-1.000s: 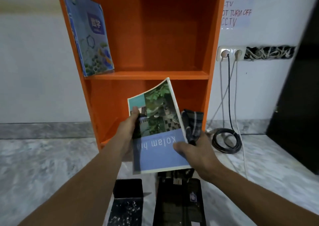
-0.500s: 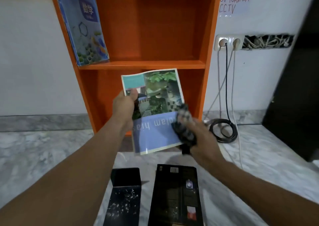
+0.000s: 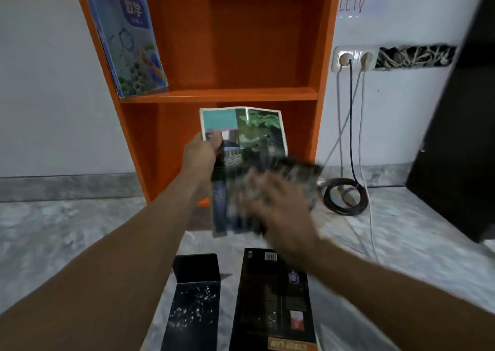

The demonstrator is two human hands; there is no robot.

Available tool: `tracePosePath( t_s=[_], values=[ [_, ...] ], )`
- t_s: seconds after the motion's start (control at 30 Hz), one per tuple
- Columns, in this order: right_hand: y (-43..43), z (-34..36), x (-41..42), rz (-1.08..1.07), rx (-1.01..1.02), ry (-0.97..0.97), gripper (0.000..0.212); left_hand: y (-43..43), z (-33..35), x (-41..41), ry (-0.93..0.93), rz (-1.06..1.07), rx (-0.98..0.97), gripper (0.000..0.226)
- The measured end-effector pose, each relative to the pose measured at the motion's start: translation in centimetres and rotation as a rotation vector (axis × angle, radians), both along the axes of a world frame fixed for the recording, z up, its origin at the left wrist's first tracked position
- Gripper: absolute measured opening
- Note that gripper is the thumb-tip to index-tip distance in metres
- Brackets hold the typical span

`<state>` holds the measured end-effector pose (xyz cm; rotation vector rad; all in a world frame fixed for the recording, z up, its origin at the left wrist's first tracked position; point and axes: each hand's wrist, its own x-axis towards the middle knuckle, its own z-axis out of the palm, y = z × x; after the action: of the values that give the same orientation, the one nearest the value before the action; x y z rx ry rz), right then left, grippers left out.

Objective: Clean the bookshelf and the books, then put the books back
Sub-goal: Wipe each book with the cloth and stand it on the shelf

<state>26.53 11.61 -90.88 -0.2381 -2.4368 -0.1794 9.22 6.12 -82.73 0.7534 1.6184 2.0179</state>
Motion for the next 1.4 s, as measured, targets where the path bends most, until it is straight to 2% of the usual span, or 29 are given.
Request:
tracePosePath(
  t_s=[0.07,0.1,0.13,0.2,0.27,0.33,0.4,0.43,0.5,0.57,0.6,0.63,0.7,0.77,0.8,0.87,0.93,1.0,1.1,1.13,1.27,1.4],
  values=[
    [-2.4,-4.5,2.3,0.247,0.091,-0.260,0.053,-0.5,-0.4,-1.1,0.075,0.077,-0.034,0.010],
    [-2.9,-4.7,3.2,0.299,0.082,-0.325,0.060,-0.8,-0.7,-1.7,0.114,0.099,-0.042,0.009],
    [-3.1,-3.6,3.6,0.303,0.029,-0.266,0.063,-1.2,-1.0,-2.1,0.142,0.117,-0.054,0.010],
    [-2.2,0.2,2.9,0.226,-0.045,0.039,0.060,-1.7,-1.6,-2.7,0.153,0.111,-0.074,0.012],
    [-0.2,5.4,1.3,0.036,-0.079,0.282,0.062,-2.1,-1.8,-2.9,0.081,0.049,-0.068,0.014],
    [2.1,9.0,-1.0,-0.176,-0.156,0.379,0.064,-1.7,-1.4,-2.1,0.029,-0.033,-0.058,0.019],
    [2.0,8.7,-2.9,-0.257,-0.254,0.295,0.069,-1.2,-0.6,-0.4,-0.012,-0.100,-0.059,0.023],
    [1.0,6.9,-3.3,-0.205,-0.225,0.217,0.062,-0.9,-0.1,0.3,-0.058,-0.122,-0.046,0.022],
    [-1.6,2.0,-2.4,0.001,-0.119,-0.011,0.044,-0.8,0.4,0.8,-0.098,-0.101,-0.011,0.019],
    [-3.8,-1.6,0.1,0.250,0.012,-0.309,0.036,-0.8,0.3,0.1,-0.026,-0.051,-0.034,0.017],
    [-4.0,-2.1,1.3,0.313,0.048,-0.408,0.041,-0.9,0.0,-0.5,0.002,-0.035,-0.051,0.016],
    [-3.7,-1.6,2.2,0.301,0.036,-0.399,0.052,-1.0,-0.2,-0.7,0.015,-0.029,-0.063,0.015],
    [-2.3,1.1,2.2,0.197,-0.061,-0.110,0.064,-1.4,-0.3,-0.7,0.035,-0.052,-0.102,0.016],
    [-0.1,6.0,0.9,0.013,-0.085,0.249,0.064,-1.9,-0.5,-0.3,-0.048,-0.112,-0.082,0.020],
    [1.1,8.4,0.1,-0.086,-0.132,0.367,0.063,-1.9,-0.3,0.1,-0.086,-0.163,-0.076,0.022],
    [1.8,10.6,-1.5,-0.162,-0.288,0.384,0.069,-1.5,0.4,1.3,-0.134,-0.250,-0.046,0.028],
    [0.6,7.8,-2.5,-0.133,-0.215,0.274,0.067,-1.1,1.4,2.5,-0.221,-0.266,0.003,0.030],
    [-2.1,2.7,-1.8,-0.047,-0.078,0.069,0.049,-0.7,1.8,2.6,-0.241,-0.198,0.084,0.027],
    [-4.5,-2.4,0.9,0.197,-0.015,-0.598,0.044,-0.6,1.2,1.3,-0.139,-0.078,0.095,0.023],
    [-4.5,-3.1,1.3,0.178,-0.068,-0.716,0.046,-0.4,1.0,1.0,-0.104,-0.033,0.073,0.021],
    [-2.7,-3.4,1.2,-0.004,-0.608,-0.555,0.037,0.0,0.3,0.4,0.058,0.236,-0.017,0.029],
    [-1.1,-3.8,1.2,-0.064,-1.044,-0.571,0.024,0.2,-1.0,-0.2,0.140,0.437,-0.061,0.038]
  ],
)
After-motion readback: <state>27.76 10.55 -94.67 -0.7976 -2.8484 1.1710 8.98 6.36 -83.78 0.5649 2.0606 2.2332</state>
